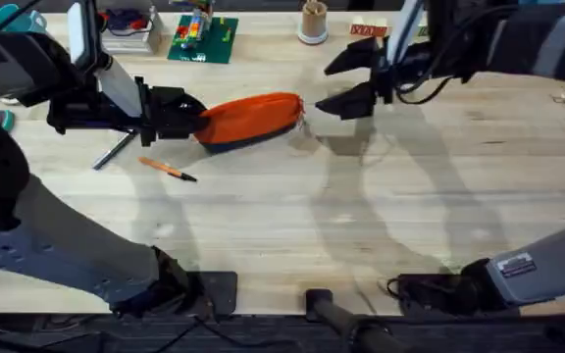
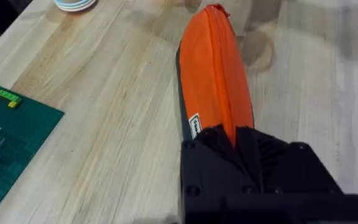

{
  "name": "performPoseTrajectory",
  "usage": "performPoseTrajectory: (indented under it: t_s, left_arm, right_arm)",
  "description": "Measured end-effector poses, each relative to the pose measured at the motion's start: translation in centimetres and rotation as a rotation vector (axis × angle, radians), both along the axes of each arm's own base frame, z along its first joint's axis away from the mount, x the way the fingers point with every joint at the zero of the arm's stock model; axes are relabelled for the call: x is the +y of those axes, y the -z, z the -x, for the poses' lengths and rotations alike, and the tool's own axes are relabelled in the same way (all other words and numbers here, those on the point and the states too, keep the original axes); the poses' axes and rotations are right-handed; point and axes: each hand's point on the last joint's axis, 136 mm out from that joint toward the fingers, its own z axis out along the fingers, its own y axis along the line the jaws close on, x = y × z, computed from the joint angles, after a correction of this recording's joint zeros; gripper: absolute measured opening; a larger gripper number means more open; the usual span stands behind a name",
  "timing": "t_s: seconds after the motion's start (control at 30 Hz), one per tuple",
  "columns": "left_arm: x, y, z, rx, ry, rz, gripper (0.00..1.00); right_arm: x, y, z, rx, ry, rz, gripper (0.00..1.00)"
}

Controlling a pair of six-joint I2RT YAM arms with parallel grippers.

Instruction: Unzip the bag, pick up the pens from the table one at a time and place them inside, then zip the bag closed.

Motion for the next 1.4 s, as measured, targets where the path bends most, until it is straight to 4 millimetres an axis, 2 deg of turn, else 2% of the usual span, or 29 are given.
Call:
performPoseTrajectory:
  t_s: [0.17,0.4,0.73,0.97,1.4]
  left_arm:
    - [0.0,0.0,0.0,0.000,0.000,0.000,0.040]
    - [0.0,0.0,0.0,0.000,0.000,0.000,0.040]
    - [0.0,0.0,0.0,0.000,0.000,0.000,0.041]
    - [0.0,0.0,0.0,0.000,0.000,0.000,0.041]
    - [0.0,0.0,0.0,0.000,0.000,0.000,0.041]
  right_arm:
    - [1.0,1.5,-0.1,0.009,-0.023,0.001,0.997]
    - [1.0,3.1,-0.4,0.040,-0.024,0.006,0.997]
    - [2.3,3.6,-0.2,0.025,-0.055,0.003,0.997]
    - [2.6,6.0,0.2,0.087,-0.065,0.015,0.995]
    - [3.4,5.7,-0.1,0.046,-0.078,0.006,0.996]
